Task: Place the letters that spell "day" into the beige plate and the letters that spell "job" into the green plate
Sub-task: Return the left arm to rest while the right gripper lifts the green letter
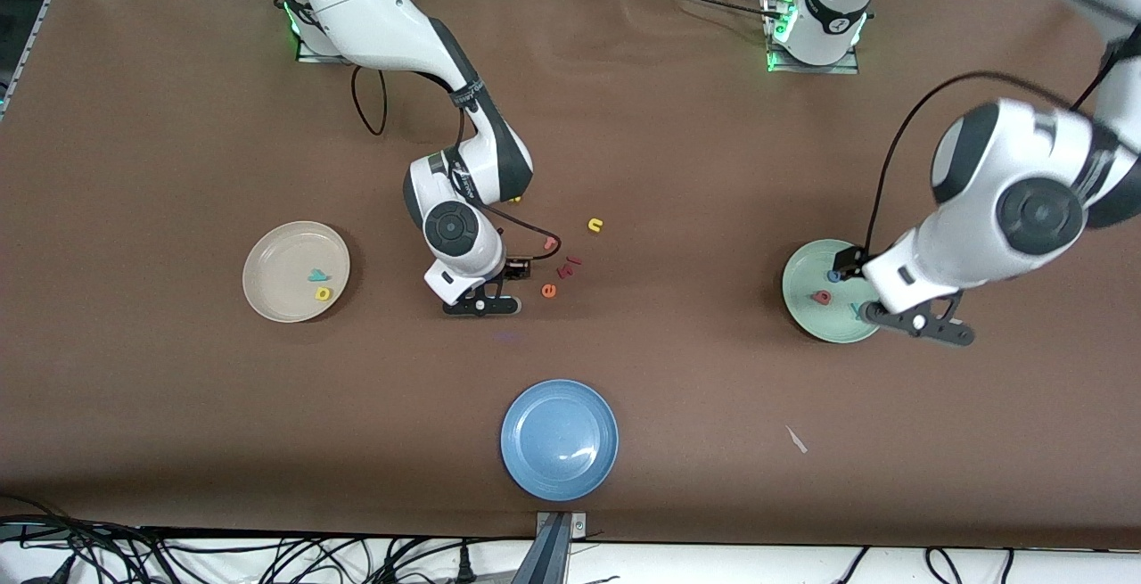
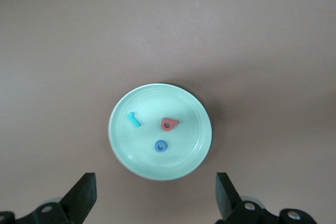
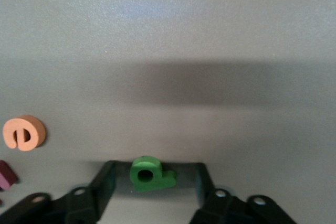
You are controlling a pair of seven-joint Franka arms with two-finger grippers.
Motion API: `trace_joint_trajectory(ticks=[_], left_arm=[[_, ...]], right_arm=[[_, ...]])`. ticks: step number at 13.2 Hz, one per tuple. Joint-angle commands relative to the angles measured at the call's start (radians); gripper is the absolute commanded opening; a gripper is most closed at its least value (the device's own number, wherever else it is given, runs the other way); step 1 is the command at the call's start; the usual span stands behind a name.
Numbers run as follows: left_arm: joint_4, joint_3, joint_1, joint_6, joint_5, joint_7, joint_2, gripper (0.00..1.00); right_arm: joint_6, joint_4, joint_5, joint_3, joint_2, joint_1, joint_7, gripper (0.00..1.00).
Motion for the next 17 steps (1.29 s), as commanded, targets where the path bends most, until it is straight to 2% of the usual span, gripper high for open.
trace_joint_trajectory(ticks=[1,3,5,7,9,11,12,13,15,17], left_arm=[[0.100,-0.012,0.010,-0.131,-0.043,0.013,-0.073,1.00],[0.177,0.012,0.004,-0.229,-0.127,0.010,-0.095,1.00],[0.176,0.153,-0.084,-0.231,-0.168,0.013,-0.153,1.00],[0.118,0.314,-0.206,-0.204,-0.221,0.001,-0.220,1.00],[-0.003,0.440,-0.289,-0.115,-0.270,0.012,-0.285,1.00],[-0.167,0.460,-0.315,-0.022,-0.267,0.001,-0.409,1.00],[-0.216,0.472,-0.327,-0.012,-0.268,0.003,-0.446,1.00],[-0.218,0.506,-0.344,-0.013,-0.273,0.009,-0.448,1.00],[-0.198,0.511,-0.344,-0.019,-0.273,0.012,-0.437,1.00],[-0.165,0.508,-0.343,-0.035,-0.273,0.003,-0.406,1.00]], right_arm=[[-0.004,-0.005,0.023,0.002,-0.003,0.003,-0.019,0.56],[-0.004,-0.007,0.024,0.004,-0.005,0.003,-0.016,0.53],[-0.004,-0.008,0.024,0.010,-0.006,0.005,-0.014,0.48],[-0.003,-0.008,0.024,0.011,-0.006,0.005,-0.015,0.41],[0.000,-0.007,0.024,0.011,-0.005,0.005,-0.020,0.34],[0.002,-0.007,0.024,0.011,-0.005,0.005,-0.023,0.28],[-0.004,0.001,0.024,0.010,-0.008,0.003,-0.028,0.24],[-0.007,0.004,0.024,0.010,-0.016,0.000,-0.029,0.20],[-0.074,0.025,0.021,-0.002,-0.031,-0.020,-0.034,0.12],[-0.153,0.050,0.012,-0.027,-0.060,-0.032,-0.077,0.10]])
